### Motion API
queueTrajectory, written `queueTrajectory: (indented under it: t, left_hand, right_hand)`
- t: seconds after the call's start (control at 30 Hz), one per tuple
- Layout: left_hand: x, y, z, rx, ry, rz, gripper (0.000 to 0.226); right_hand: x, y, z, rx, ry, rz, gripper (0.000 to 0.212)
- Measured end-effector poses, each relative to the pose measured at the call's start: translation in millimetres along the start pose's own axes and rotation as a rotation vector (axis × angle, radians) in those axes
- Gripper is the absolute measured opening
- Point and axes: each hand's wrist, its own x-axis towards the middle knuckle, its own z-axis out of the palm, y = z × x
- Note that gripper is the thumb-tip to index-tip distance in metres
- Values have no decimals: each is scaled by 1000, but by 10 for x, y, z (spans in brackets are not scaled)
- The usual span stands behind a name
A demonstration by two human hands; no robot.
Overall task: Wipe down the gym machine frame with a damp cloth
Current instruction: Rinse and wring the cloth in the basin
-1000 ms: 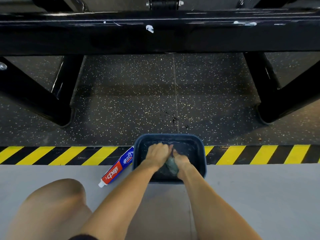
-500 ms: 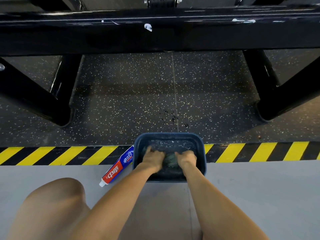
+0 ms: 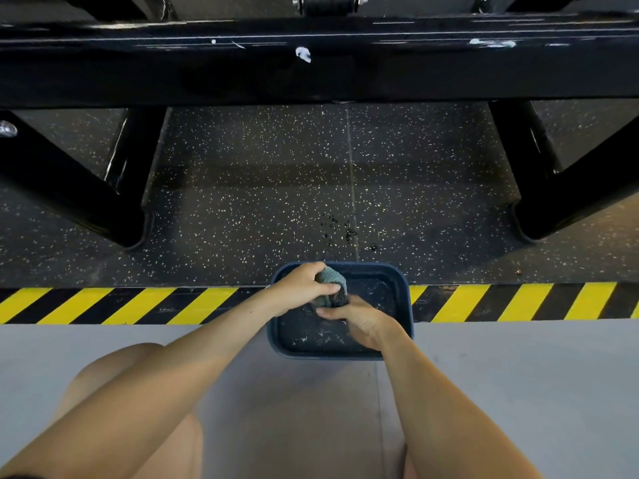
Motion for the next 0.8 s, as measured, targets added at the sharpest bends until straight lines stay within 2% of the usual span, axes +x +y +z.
queueTrajectory:
  t: [0.1, 0.2, 0.23, 0.33, 0.37, 0.43, 0.47, 0.53, 0.63, 0.7, 0.8]
  left_hand:
    - [-47, 101, 52, -243, -12, -67, 10]
    - [-67, 176, 74, -315, 120, -69, 7]
    - [-77, 189, 78, -272, 173, -52, 6]
    - [-97, 173, 139, 180, 322, 51, 21]
    - [-107, 159, 157, 253, 367, 61, 23]
    - [-117, 126, 157, 306, 404, 65, 20]
    - [-115, 111, 140, 337, 384, 70, 16]
    - [-117, 87, 100, 326, 305, 68, 5]
    - [-129, 95, 94, 124, 194, -55, 30]
    - [-144, 96, 116, 72, 143, -126, 39]
    - [-137, 72, 107, 173, 161, -42, 33]
  right_hand:
    - [15, 25, -27, -16, 34, -17, 43]
    - [1, 47, -52, 11, 34, -3, 63]
    - [-18, 40, -68, 41, 49, 0, 63]
    - [-52, 59, -108, 15, 92, 44, 60]
    - [-46, 85, -119, -11, 101, 56, 62]
    - [-38, 107, -141, -63, 138, 48, 48]
    - [-47, 93, -149, -101, 158, 44, 40]
    - [-75, 51, -139, -207, 202, 64, 38]
    - [-50, 55, -136, -329, 226, 50, 47]
    - [-56, 67, -118, -387, 218, 38, 45]
    - [-100, 51, -123, -409, 192, 27, 27]
